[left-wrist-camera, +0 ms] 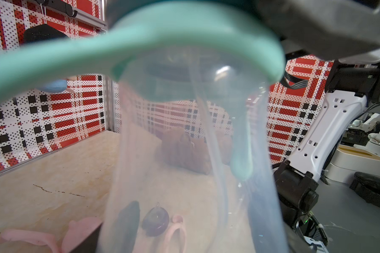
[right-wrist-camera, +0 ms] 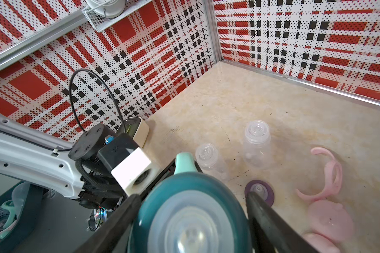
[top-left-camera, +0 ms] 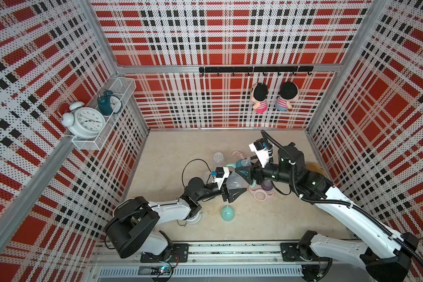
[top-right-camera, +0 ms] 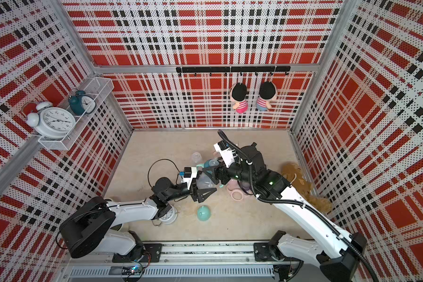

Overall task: Assemble the baby bottles
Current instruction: Screw the nipple onto the baby bottle.

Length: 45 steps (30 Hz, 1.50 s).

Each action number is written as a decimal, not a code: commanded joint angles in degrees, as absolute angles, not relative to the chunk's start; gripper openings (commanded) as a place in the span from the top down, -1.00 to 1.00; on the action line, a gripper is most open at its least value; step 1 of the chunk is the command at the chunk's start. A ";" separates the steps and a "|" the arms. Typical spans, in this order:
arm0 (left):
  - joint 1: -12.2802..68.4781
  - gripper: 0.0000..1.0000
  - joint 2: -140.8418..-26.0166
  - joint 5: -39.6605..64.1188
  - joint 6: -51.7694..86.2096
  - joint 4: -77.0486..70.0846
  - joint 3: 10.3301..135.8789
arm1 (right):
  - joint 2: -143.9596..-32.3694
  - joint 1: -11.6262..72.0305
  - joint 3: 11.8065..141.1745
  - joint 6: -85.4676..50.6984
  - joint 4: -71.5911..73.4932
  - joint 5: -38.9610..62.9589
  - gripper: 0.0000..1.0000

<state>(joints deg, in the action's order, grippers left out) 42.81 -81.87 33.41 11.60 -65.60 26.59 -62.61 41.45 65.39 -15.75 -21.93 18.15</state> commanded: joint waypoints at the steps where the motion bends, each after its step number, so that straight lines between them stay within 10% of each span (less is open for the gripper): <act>1: 43.11 1.00 -82.05 32.91 11.43 -68.92 26.28 | -61.36 41.33 64.87 -15.62 -19.99 17.68 -0.58; 19: 43.40 1.00 -81.93 30.73 11.26 -68.68 26.20 | -61.27 41.31 64.56 -16.02 -20.10 16.04 -0.05; 35: 53.50 1.00 -78.72 -3.66 0.69 -59.02 29.15 | -64.39 43.51 68.37 -31.89 -28.37 -2.77 0.38; 39: 54.48 1.00 -79.74 -5.01 0.74 -58.35 30.29 | -65.20 46.75 69.47 -35.54 -30.38 -10.28 0.27; 45: 54.43 1.00 -79.63 -2.53 1.29 -57.13 30.52 | -64.12 47.37 69.76 -32.97 -28.71 -6.74 -0.56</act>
<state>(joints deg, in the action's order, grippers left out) 55.02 -80.09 1.30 4.25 -55.96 28.49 -64.84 47.20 69.34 -30.15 -27.73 -4.58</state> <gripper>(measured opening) 0.803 0.754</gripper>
